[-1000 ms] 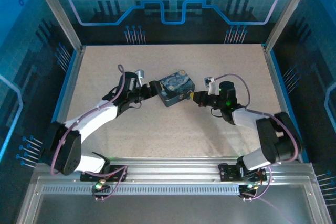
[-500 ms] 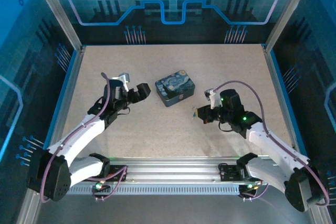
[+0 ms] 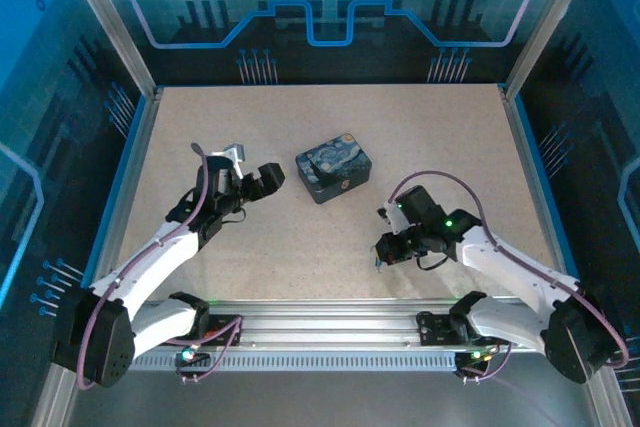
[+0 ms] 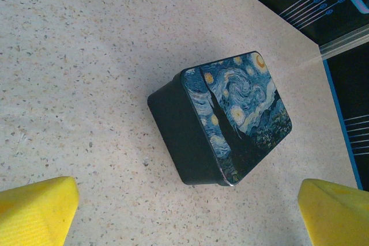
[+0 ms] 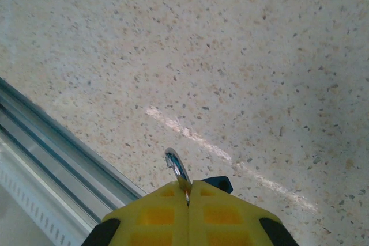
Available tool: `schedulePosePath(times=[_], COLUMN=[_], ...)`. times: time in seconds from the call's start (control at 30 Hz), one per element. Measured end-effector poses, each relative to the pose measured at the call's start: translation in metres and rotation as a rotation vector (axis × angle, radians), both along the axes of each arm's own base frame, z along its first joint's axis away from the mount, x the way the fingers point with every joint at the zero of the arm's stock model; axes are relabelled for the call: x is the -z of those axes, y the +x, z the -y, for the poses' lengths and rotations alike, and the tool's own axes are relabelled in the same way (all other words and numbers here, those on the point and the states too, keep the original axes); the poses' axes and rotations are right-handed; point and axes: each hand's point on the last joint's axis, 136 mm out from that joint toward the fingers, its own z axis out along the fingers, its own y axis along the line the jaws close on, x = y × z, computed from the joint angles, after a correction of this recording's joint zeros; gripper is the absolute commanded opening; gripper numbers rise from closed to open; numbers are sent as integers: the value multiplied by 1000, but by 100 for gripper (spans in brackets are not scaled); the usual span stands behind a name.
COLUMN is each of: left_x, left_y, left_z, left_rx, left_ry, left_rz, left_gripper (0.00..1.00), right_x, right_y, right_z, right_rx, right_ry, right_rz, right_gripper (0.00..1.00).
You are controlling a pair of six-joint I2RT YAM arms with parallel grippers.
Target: Unlock the padlock with the key
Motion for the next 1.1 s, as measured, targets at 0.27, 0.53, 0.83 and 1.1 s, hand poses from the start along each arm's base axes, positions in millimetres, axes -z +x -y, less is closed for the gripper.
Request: schedulePosePath(times=[0.27,0.53,0.83,1.1], left_x=[1,10,14,19], left_y=[0,1,2,2], left_z=[0,1,1,2], left_rx=[-1,0,3,7], left_ry=[-5,1,2,3], left_rz=[-4,-31,-45,-59], left_gripper=[99,99,99,99], right_x=[24,41,50,59], right_y=[4,13,22,25], right_z=[-5,-19,-36,-42], right_rx=[-7,-24,-48,-56], right_ry=[-38,-22,19,31], right_rz=[-71,-102,-123,-142], right_gripper=[3,3,4,8])
